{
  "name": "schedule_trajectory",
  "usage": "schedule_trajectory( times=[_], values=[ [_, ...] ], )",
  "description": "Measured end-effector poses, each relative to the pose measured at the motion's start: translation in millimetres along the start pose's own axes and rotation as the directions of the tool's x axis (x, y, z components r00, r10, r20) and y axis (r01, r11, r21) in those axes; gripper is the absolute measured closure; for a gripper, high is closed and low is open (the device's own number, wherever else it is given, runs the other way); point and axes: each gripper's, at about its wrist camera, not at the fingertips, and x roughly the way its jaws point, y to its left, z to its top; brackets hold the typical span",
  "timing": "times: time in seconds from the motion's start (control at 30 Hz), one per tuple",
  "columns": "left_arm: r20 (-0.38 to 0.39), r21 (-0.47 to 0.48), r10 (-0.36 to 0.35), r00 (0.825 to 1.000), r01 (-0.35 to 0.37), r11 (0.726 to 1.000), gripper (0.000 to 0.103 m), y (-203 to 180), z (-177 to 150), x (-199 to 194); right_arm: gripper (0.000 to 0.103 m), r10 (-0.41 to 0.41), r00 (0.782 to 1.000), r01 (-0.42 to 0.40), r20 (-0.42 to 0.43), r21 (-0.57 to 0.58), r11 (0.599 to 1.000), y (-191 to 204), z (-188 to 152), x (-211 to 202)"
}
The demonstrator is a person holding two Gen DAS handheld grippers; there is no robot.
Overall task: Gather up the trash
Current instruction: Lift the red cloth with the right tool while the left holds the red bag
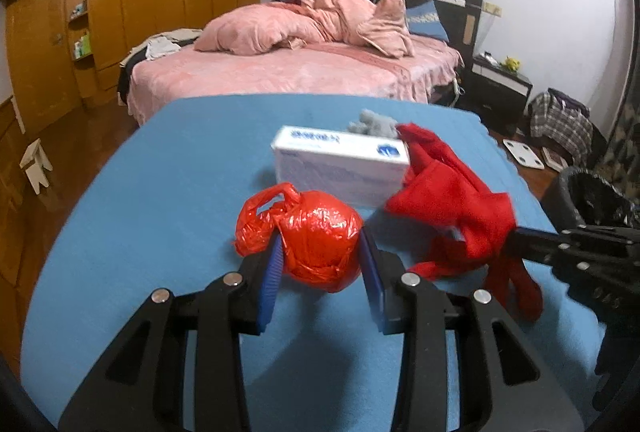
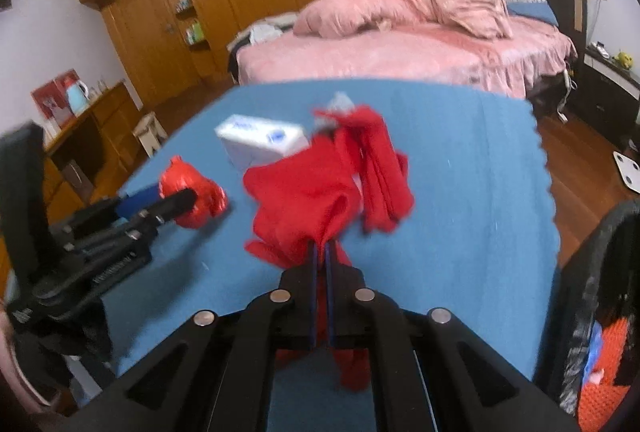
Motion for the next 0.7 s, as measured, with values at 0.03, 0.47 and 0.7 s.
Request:
schedule_trajectory(
  times=[0.03, 0.47, 0.7],
  values=[
    [-0.004, 0.002, -0.001, 1.000, 0.001, 1.000, 0.067, -1.1, -2.1, 0.1, 0.095, -0.003, 1.000, 0.003, -0.012, 0.004, 1.000, -1.6, -2.5, 1.2],
    [-0.002, -0.004, 0.015, 1.000, -0.015, 1.000, 0.067, 2.3, -12.2, -4.6, 0.032, -0.009, 0.999, 0.008, 0.031, 0.042, 0.999, 1.7, 11.5, 2.4],
    [-0.008, -0.007, 0.020, 1.000, -0.020, 1.000, 0.067, 3.7, -9.4, -3.9, 0.068, -0.002, 0.998, 0.006, -0.070, 0.052, 0.999, 1.4, 7.2, 34.3]
  ],
)
